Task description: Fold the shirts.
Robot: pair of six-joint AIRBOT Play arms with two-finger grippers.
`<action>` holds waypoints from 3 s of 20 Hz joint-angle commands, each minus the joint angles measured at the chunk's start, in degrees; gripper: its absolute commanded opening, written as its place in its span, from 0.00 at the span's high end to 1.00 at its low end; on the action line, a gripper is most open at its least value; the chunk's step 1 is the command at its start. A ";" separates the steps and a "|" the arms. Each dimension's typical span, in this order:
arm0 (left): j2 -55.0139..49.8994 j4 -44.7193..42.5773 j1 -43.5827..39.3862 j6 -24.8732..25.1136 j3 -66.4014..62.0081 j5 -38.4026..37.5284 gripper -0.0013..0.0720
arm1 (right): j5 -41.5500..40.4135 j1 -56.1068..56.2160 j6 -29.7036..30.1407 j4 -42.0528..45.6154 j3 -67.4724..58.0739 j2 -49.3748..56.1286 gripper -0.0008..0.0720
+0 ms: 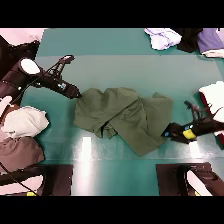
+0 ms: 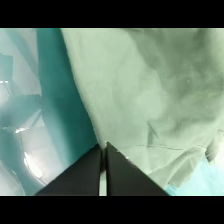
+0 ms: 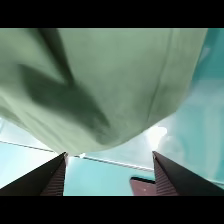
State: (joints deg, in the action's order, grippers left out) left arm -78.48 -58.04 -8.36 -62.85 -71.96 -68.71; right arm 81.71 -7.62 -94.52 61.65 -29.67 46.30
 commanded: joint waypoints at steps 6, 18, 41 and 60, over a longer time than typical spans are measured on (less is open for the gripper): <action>0.44 -0.48 0.02 -2.56 -0.13 -0.74 0.94 | -8.20 0.13 -2.51 -8.31 11.58 -3.98 0.26; 7.43 -0.50 0.02 -4.72 -2.29 -1.20 0.94 | -10.54 17.22 1.11 -9.07 -4.94 4.76 0.96; 31.80 -7.02 0.02 -15.41 -41.62 -4.87 0.94 | 16.83 -25.73 0.85 -9.18 -76.22 2.51 0.96; -13.62 -6.95 0.02 -17.94 -27.61 1.09 0.76 | 0.85 6.12 1.09 16.09 -78.07 47.58 0.96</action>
State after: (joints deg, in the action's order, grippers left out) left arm -88.75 -65.08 -8.34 -78.94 -99.63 -69.78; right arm 87.81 -2.61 -93.36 76.20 -107.68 89.38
